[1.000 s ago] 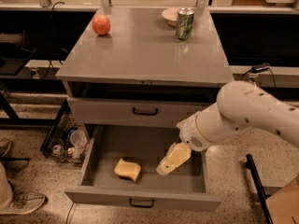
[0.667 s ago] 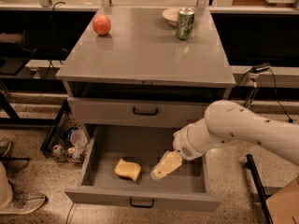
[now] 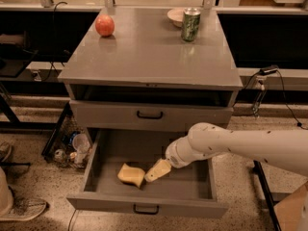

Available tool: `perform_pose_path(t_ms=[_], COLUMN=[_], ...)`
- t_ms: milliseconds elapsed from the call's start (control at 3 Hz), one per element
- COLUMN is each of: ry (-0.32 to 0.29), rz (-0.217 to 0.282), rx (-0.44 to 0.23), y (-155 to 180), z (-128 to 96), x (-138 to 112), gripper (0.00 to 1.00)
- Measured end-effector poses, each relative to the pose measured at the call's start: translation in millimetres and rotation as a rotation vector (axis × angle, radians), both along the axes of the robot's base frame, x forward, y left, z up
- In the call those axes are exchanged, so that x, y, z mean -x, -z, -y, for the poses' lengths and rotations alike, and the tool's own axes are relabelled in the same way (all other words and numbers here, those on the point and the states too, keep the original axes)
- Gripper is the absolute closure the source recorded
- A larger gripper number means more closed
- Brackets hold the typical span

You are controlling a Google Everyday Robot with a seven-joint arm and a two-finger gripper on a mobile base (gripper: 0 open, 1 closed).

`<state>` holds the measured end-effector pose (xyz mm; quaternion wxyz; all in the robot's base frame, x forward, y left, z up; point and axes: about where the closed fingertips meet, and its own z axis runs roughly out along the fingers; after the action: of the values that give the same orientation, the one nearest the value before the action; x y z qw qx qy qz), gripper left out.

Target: Pick sponge from middle drawer and place on counter

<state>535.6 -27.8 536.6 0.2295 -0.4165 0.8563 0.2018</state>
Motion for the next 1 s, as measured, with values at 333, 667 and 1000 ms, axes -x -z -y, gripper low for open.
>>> perform_pose_path(t_ms=[333,667,1000], ry=[0.000,0.015,0.000], rz=[0.000,0.037,0.091], rx=[0.000,0.009,0.006], y=[0,17,42], z=[0,-4,-17], x=[0,-7,-23], gripper=[0.00,0.00,0.00])
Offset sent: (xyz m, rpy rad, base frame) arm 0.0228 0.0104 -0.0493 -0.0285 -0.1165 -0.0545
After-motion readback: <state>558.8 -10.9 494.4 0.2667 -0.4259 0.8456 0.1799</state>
